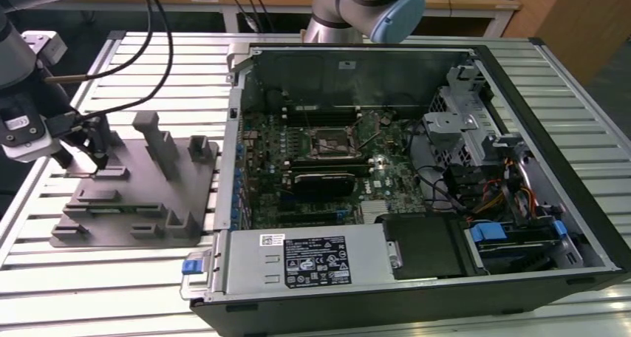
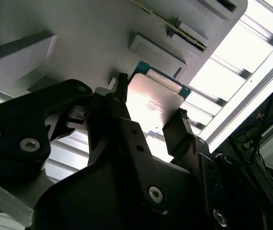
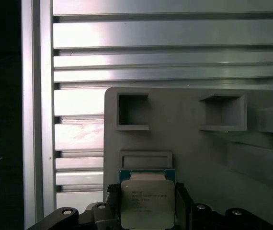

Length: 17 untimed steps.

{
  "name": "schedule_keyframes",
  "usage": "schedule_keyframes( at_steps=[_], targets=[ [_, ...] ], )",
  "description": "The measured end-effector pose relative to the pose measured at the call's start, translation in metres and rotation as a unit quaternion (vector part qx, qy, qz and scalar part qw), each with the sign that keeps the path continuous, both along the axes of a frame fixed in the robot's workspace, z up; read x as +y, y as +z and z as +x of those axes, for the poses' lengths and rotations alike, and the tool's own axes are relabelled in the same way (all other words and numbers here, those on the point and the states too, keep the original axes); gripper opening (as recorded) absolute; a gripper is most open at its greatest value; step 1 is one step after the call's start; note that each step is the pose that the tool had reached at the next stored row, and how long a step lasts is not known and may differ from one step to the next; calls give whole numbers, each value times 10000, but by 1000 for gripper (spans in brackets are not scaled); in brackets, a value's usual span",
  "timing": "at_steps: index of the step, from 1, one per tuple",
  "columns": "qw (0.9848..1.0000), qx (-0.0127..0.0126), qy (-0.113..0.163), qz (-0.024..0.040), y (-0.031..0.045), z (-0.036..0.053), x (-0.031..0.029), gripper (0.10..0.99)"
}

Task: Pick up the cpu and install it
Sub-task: 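Pick up the cpu and move it towards the insertion slot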

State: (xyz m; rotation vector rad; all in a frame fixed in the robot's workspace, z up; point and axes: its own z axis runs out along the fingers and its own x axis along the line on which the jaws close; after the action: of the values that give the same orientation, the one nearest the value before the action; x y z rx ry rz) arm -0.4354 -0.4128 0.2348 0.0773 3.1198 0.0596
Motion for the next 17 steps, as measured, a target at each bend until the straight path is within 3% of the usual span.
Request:
schedule_keyframes(
  at_steps=[17],
  targets=[
    [10000, 0, 0, 0, 311, 0, 1, 545]
  ],
)
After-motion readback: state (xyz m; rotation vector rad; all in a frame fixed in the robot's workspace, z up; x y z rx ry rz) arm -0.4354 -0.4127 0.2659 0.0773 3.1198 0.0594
